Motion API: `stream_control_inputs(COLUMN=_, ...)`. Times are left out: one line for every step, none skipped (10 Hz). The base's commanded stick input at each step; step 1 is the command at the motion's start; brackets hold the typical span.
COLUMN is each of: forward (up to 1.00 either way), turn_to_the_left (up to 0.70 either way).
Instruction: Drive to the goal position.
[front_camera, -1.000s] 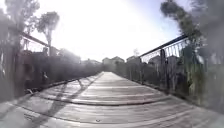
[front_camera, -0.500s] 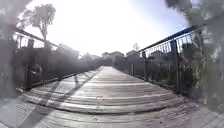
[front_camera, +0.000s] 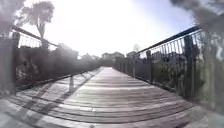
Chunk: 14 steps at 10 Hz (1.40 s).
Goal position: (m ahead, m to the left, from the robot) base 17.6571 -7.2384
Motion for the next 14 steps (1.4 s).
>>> stream_control_inputs(forward=1.0, turn_to_the_left=0.27)
stream_control_inputs(forward=1.0, turn_to_the_left=0.27)
stream_control_inputs(forward=1.0, turn_to_the_left=0.27)
stream_control_inputs(forward=1.0, turn_to_the_left=0.17)
stream_control_inputs(forward=1.0, turn_to_the_left=0.0)
stream_control_inputs(forward=1.0, turn_to_the_left=0.0)
stream_control_inputs(forward=1.0, turn_to_the_left=0.0)
stream_control_inputs(forward=1.0, turn_to_the_left=0.0)
stream_control_inputs(forward=1.0, turn_to_the_left=0.0)
stream_control_inputs(forward=1.0, turn_to_the_left=0.0)
stream_control_inputs(forward=1.0, turn_to_the_left=0.0)
stream_control_inputs(forward=1.0, turn_to_the_left=0.0)
stream_control_inputs(forward=1.0, turn_to_the_left=0.0)
stream_control_inputs(forward=1.0, turn_to_the_left=0.0)
